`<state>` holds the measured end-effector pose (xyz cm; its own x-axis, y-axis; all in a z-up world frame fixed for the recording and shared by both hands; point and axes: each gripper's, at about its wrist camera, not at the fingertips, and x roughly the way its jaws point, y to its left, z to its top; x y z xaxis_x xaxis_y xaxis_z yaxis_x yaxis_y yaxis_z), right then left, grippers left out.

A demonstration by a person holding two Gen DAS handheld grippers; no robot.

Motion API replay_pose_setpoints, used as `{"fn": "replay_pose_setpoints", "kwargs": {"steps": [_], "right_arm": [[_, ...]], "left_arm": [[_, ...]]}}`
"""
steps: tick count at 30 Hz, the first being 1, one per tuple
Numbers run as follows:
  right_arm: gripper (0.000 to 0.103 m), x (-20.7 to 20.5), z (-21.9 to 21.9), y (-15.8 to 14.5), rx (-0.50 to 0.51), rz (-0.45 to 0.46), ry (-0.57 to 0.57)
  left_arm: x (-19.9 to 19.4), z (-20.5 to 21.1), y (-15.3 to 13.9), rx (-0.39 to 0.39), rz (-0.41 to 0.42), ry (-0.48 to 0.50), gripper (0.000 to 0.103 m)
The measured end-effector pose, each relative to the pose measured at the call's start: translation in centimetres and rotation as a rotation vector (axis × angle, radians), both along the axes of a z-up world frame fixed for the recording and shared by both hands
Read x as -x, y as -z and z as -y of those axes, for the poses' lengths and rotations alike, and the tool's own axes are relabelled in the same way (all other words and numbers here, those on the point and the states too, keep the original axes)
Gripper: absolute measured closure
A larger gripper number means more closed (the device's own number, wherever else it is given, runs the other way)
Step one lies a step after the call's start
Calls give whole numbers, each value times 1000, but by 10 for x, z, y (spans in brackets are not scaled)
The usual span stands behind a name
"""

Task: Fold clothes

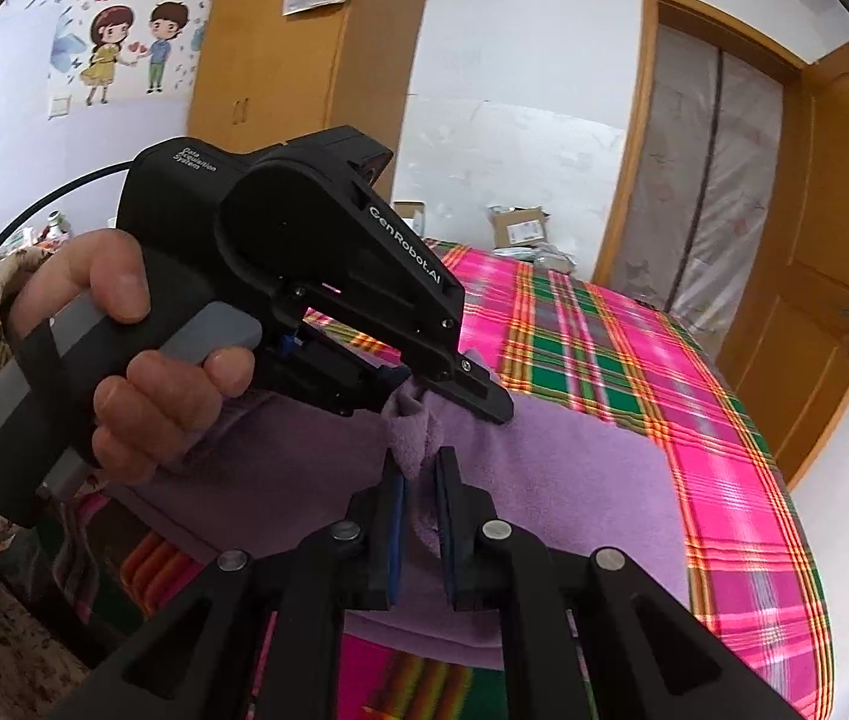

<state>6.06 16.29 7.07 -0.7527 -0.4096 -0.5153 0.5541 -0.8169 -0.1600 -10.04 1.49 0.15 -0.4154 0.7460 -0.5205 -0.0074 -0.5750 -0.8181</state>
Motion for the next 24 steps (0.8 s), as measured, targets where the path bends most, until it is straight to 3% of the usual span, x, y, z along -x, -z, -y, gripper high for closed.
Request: {"fn": "replay_pose_setpoints", "kwargs": {"steps": [11,14,24], "right_arm": [[93,14,13,19,-11,66,-21],[93,18,16,25,-15,85,-25],[91,23,17,31,-14,105,-29]], "left_arm": [[-1,15,15,47,37,-43,91],[3,13,15,91,35,-54,91],[1,24,12,114,44,-85,89]]}}
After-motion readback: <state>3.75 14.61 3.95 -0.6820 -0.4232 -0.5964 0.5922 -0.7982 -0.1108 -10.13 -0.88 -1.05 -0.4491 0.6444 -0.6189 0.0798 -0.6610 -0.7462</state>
